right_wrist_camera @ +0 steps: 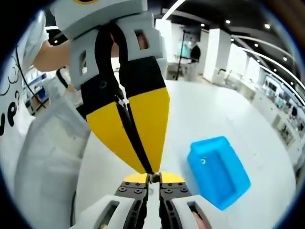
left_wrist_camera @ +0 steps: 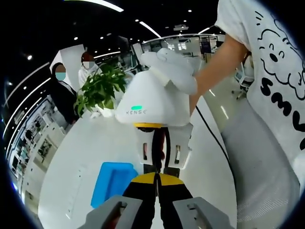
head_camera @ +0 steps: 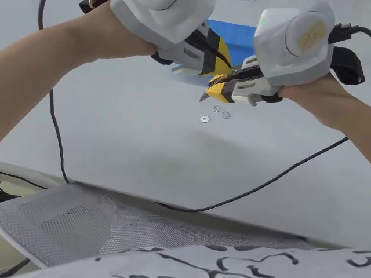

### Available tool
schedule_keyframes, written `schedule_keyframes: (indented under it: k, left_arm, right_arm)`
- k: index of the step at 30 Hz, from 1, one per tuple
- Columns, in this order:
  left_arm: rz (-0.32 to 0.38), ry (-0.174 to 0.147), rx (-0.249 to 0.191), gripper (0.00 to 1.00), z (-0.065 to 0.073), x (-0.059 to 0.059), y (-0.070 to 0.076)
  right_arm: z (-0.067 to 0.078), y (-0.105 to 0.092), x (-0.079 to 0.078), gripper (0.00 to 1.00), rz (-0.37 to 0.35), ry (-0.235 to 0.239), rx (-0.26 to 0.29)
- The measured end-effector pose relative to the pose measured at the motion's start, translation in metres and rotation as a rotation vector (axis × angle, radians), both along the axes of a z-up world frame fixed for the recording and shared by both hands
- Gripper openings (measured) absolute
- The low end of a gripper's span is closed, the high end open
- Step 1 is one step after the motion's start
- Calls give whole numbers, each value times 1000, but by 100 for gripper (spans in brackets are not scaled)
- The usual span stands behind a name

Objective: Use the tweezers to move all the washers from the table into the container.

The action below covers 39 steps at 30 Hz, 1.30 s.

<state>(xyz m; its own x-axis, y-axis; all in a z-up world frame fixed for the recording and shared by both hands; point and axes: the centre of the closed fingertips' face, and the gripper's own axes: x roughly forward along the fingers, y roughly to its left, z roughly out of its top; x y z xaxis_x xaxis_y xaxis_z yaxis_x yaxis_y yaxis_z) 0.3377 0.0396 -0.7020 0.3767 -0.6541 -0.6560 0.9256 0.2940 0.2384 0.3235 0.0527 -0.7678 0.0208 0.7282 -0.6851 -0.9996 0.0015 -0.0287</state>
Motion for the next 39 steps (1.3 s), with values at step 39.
schedule_keyframes:
  k: [39]
  left_arm:
    - [133, 101, -101, 6, -18, -9, 20]
  right_arm:
    - [-11, 11, -23, 3, 30, 15, 19]
